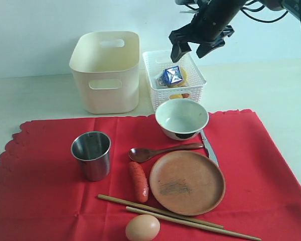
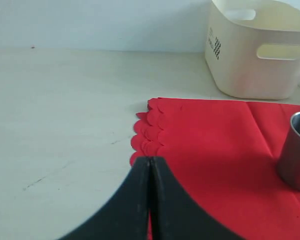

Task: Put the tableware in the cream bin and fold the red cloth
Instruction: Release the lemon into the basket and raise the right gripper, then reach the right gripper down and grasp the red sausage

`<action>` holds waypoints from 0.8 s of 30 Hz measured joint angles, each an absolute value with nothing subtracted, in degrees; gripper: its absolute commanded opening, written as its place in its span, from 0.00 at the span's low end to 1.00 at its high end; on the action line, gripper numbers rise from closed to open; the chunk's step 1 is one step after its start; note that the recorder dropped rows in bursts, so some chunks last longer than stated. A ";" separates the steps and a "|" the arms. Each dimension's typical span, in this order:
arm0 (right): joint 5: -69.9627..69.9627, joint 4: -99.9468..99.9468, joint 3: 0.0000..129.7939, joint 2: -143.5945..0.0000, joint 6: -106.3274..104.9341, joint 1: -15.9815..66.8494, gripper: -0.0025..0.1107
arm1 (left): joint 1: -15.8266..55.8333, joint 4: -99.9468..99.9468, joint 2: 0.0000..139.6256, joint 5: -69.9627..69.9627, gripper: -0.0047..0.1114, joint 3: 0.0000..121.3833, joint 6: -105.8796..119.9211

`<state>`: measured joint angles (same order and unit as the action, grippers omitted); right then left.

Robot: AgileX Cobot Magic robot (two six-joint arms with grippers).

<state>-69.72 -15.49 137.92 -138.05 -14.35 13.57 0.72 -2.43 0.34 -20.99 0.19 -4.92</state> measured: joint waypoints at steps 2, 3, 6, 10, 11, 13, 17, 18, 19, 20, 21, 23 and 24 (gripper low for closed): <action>-69.72 -15.49 137.92 -137.97 -14.35 13.57 0.68 | 0.72 -2.43 0.34 -20.99 0.04 0.19 -4.92; -69.72 -15.49 137.92 -137.92 -14.35 13.57 0.67 | 0.72 -2.43 0.34 -20.99 0.04 0.19 -4.92; -69.74 -15.49 137.92 -137.67 -14.35 13.57 0.66 | 0.72 -2.43 0.34 -20.99 0.04 0.19 -4.92; -69.97 -15.23 137.92 -137.10 -14.35 13.57 0.66 | 0.72 -2.43 0.34 -20.99 0.04 0.19 -4.92; -69.97 -14.98 137.92 -136.59 -14.15 13.57 0.66 | 0.72 -2.43 0.34 -20.99 0.04 0.19 -4.92; -69.97 -14.38 137.03 -135.35 -13.75 13.57 0.66 | 0.72 -2.43 0.34 -20.99 0.04 0.19 -4.92; -69.97 -13.59 133.12 -130.94 -13.15 13.57 0.66 | 0.72 -2.43 0.34 -20.99 0.04 0.19 -4.92; -69.97 -13.48 131.69 -129.59 -13.13 13.57 0.66 | 0.72 -2.43 0.34 -20.99 0.04 0.19 -4.92; -69.97 -13.49 130.15 -128.22 -13.03 13.57 0.66 | 0.72 -2.43 0.34 -20.99 0.04 0.19 -4.92; -69.97 -13.35 128.63 -126.89 -12.92 13.57 0.66 | 0.72 -2.43 0.34 -20.99 0.04 0.19 -4.92; -69.97 -13.23 127.31 -125.78 -12.92 13.57 0.66 | 0.72 -2.43 0.34 -20.99 0.04 0.19 -4.92; -69.97 -12.75 123.74 -122.99 -12.92 13.57 0.66 | 0.72 -2.43 0.34 -20.99 0.04 0.19 -4.92; -69.97 -12.65 122.22 -121.89 -12.92 13.57 0.66 | 0.72 -2.43 0.34 -20.99 0.04 0.19 -4.92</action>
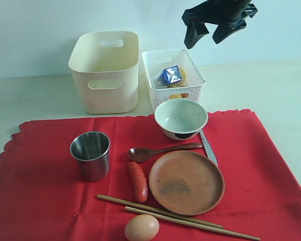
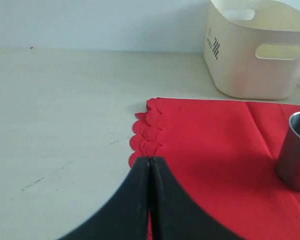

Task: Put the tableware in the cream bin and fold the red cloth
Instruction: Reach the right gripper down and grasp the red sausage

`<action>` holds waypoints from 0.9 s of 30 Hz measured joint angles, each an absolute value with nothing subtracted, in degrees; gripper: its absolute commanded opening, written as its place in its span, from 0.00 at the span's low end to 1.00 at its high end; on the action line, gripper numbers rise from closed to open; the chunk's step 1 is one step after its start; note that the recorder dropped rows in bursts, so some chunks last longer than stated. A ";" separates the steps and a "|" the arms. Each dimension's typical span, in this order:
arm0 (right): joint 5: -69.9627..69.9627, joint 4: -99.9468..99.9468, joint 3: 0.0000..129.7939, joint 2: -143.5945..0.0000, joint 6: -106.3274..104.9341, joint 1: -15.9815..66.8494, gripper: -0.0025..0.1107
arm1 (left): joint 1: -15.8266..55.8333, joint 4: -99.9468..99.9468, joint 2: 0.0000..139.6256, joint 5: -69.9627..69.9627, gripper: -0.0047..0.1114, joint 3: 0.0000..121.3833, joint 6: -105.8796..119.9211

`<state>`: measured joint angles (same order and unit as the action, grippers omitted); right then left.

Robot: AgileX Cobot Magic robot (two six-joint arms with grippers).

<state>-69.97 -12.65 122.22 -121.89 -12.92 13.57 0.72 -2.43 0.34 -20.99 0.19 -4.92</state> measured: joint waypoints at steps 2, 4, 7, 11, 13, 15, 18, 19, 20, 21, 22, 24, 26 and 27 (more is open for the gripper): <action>-69.97 -12.40 117.99 -118.93 -12.92 13.57 0.66 | 0.72 -2.43 0.34 -20.99 0.04 0.19 -4.92; -69.97 -12.28 113.17 -115.85 -12.92 13.57 0.66 | 0.72 -2.43 0.34 -20.99 0.04 0.19 -4.92; -67.98 -11.77 105.09 -110.75 -12.92 13.87 0.66 | 0.72 -2.43 0.34 -20.99 0.04 0.19 -4.92; -63.18 -11.52 95.86 -104.41 -12.92 16.06 0.66 | 0.72 -2.43 0.34 -20.99 0.04 0.19 -4.92; -60.69 -11.49 91.41 -101.20 -12.92 18.04 0.66 | 0.72 -2.43 0.34 -20.99 0.04 0.19 -4.92; -58.74 -11.49 87.81 -98.71 -13.05 20.26 0.66 | 0.72 -2.43 0.34 -20.99 0.04 0.19 -4.92; -56.24 -11.49 82.75 -95.96 -13.18 24.40 0.66 | 0.72 -2.43 0.34 -20.99 0.04 0.19 -4.92; -55.52 -11.49 81.31 -95.50 -13.29 25.95 0.66 | 0.72 -2.43 0.34 -20.99 0.04 0.19 -4.92; -55.08 -11.49 80.02 -95.24 -13.29 27.50 0.66 | 0.72 -2.43 0.34 -20.99 0.04 0.19 -4.92; -54.64 -11.49 79.06 -95.24 -13.41 29.02 0.66 | 0.72 -2.43 0.34 -20.99 0.04 0.19 -4.92; -53.94 -11.40 77.93 -95.24 -13.41 30.49 0.66 | 0.72 -2.43 0.34 -20.99 0.04 0.19 -4.92; -52.64 -10.95 76.00 -95.36 -13.51 33.06 0.66 | 0.72 -2.43 0.34 -20.99 0.04 0.19 -4.92; -51.13 -10.75 74.43 -95.94 -13.51 35.52 0.66 | 0.72 -2.43 0.34 -20.99 0.04 0.19 -4.92; -50.57 -10.75 73.97 -96.49 -13.51 36.41 0.66 | 0.72 -2.43 0.34 -20.99 0.04 0.19 -4.92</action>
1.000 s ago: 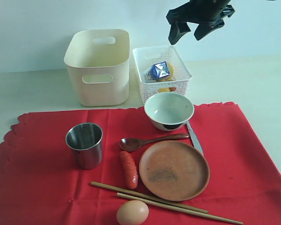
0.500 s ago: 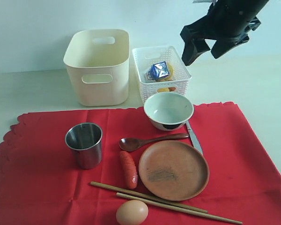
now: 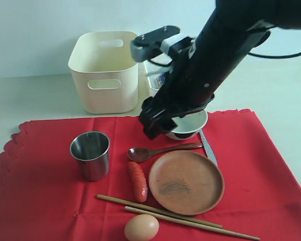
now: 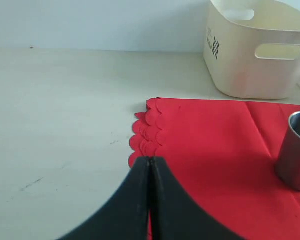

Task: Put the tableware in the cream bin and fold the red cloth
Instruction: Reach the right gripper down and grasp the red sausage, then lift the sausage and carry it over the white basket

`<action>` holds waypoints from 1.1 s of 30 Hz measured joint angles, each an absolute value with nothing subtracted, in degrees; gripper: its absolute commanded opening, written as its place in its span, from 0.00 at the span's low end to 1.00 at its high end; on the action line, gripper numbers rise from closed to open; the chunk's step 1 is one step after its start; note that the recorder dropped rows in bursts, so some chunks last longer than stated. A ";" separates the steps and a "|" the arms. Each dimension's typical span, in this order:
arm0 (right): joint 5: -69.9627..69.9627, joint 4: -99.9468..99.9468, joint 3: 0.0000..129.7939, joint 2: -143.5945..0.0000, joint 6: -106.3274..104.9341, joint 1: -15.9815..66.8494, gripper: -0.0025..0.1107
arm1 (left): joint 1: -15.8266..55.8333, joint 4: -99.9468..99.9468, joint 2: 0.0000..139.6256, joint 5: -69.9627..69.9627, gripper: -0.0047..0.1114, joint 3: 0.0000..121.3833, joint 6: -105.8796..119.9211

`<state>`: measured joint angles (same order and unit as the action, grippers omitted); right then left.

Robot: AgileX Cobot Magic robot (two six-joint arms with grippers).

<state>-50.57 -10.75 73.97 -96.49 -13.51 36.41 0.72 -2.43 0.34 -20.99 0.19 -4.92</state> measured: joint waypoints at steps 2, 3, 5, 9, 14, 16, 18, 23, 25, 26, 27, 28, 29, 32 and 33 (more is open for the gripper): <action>-49.44 -10.60 73.57 -97.97 -13.51 38.45 0.66 | 0.72 -2.43 0.34 -20.99 0.04 0.19 -4.92; -49.08 -10.60 73.57 -98.75 -13.51 39.20 0.66 | 0.72 -2.43 0.34 -20.99 0.04 0.19 -4.92; -47.92 -10.60 73.57 -100.95 -13.51 40.89 0.66 | 0.72 -2.43 0.34 -20.99 0.04 0.19 -4.92; -45.16 -9.89 73.57 -105.80 -13.36 43.18 0.66 | 0.72 -2.43 0.34 -20.99 0.04 0.19 -4.92; -43.52 -5.37 75.60 -112.25 -8.32 44.58 0.66 | 0.72 -2.43 0.34 -20.99 0.04 0.19 -4.92; -43.52 -3.13 77.20 -114.31 -6.32 44.58 0.66 | 0.72 -2.43 0.34 -20.99 0.04 0.19 -4.92; -43.76 -1.47 78.72 -116.28 -4.89 44.58 0.66 | 0.72 -2.43 0.34 -20.99 0.04 0.19 -4.92; -44.10 -0.56 80.42 -119.83 -3.62 44.58 0.59 | 0.72 -2.43 0.34 -20.99 0.04 0.19 -4.92; -44.08 0.00 80.68 -120.61 -3.62 44.58 0.53 | 0.72 -2.43 0.34 -20.99 0.04 0.19 -4.92; -44.09 0.00 80.81 -120.85 -3.62 44.58 0.48 | 0.72 -2.43 0.34 -20.99 0.04 0.19 -4.92; -43.97 0.00 80.92 -121.00 -3.39 44.58 0.44 | 0.72 -2.43 0.34 -20.99 0.04 0.19 -4.92; -43.82 0.00 80.92 -121.00 -3.41 44.58 0.40 | 0.72 -2.43 0.34 -20.99 0.04 0.19 -4.92; -43.82 0.00 80.92 -121.14 -3.22 44.58 0.35 | 0.72 -2.43 0.34 -20.99 0.04 0.19 -4.92; -43.82 -0.31 80.92 -121.39 -2.98 44.58 0.22 | 0.72 -2.43 0.34 -20.99 0.04 0.19 -4.92; -43.93 0.00 80.92 -121.39 -2.98 44.58 0.18 | 0.72 -2.43 0.34 -20.99 0.04 0.19 -4.92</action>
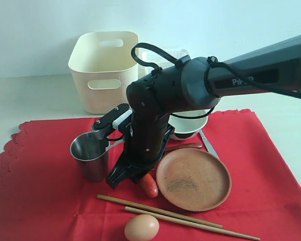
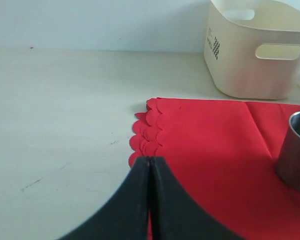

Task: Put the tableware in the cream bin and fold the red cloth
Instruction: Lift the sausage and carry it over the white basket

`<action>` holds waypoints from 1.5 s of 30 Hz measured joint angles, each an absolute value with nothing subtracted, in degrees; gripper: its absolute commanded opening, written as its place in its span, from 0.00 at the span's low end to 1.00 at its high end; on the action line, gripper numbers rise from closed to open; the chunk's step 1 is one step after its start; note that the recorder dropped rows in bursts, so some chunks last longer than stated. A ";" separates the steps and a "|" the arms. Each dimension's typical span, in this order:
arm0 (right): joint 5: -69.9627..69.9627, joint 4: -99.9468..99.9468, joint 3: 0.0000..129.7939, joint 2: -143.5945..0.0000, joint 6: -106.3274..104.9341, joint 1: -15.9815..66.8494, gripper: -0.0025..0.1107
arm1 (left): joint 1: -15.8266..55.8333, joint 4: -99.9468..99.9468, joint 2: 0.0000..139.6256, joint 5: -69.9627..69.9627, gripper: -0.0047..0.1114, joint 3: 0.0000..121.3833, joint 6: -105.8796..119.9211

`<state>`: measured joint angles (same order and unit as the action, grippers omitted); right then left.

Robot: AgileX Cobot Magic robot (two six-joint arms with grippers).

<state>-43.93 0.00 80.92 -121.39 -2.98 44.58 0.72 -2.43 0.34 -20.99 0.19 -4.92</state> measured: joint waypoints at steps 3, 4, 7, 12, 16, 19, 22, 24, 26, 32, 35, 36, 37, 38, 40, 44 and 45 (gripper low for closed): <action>-43.93 0.00 80.92 -121.39 -2.86 44.58 0.08 | 0.72 -2.43 0.34 -20.99 0.04 0.19 -4.92; -43.93 0.00 80.92 -121.39 -2.86 44.58 0.04 | 0.72 -2.43 0.34 -20.99 0.04 0.19 -4.92; -43.93 0.00 80.92 -121.39 -2.86 44.58 0.02 | 0.72 -2.43 0.34 -20.99 0.04 0.19 -4.92; -43.93 -0.31 80.92 -121.39 -2.86 44.58 0.02 | 0.72 -2.43 0.34 -20.99 0.04 0.19 -4.92; -44.79 -0.44 80.92 -119.92 -2.86 44.58 0.02 | 0.72 -2.43 0.34 -20.99 0.04 0.19 -4.92; -45.32 -0.42 80.92 -117.13 -2.86 44.58 0.02 | 0.72 -2.43 0.34 -20.99 0.04 0.19 -4.92; -45.46 -0.42 80.92 -113.40 -2.86 44.58 0.02 | 0.72 -2.43 0.34 -20.99 0.04 0.19 -4.92; -45.55 0.00 80.92 -110.81 -2.86 44.58 0.02 | 0.72 -2.43 0.34 -20.99 0.04 0.19 -4.92; -45.65 0.00 80.92 -108.49 -3.18 44.58 0.02 | 0.72 -2.43 0.34 -20.99 0.04 0.19 -4.92; -45.83 2.82 80.92 -101.81 -3.79 44.32 0.02 | 0.72 -2.43 0.34 -20.99 0.04 0.19 -4.92; -45.83 3.33 80.92 -99.47 -3.87 42.20 0.02 | 0.72 -2.43 0.34 -20.99 0.04 0.19 -4.92; -45.53 3.46 80.92 -98.85 -3.87 41.08 0.02 | 0.72 -2.43 0.34 -20.99 0.04 0.19 -4.92; -45.44 3.72 80.92 -98.49 -3.87 40.07 0.02 | 0.72 -2.43 0.34 -20.99 0.04 0.19 -4.92; -45.05 3.82 80.92 -98.23 -3.87 38.76 0.02 | 0.72 -2.43 0.34 -20.99 0.04 0.19 -4.92; -44.24 3.94 80.92 -97.99 -3.87 36.31 0.02 | 0.72 -2.43 0.34 -20.99 0.04 0.19 -4.92; -40.82 4.19 80.92 -97.99 -3.87 31.22 0.02 | 0.72 -2.43 0.34 -20.99 0.04 0.19 -4.92; -39.48 4.19 80.92 -97.99 -3.87 29.97 0.02 | 0.72 -2.43 0.34 -20.99 0.04 0.19 -4.92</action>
<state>-39.48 4.19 80.92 -97.99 -3.87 29.97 0.72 -2.43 0.34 -20.99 0.19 -4.92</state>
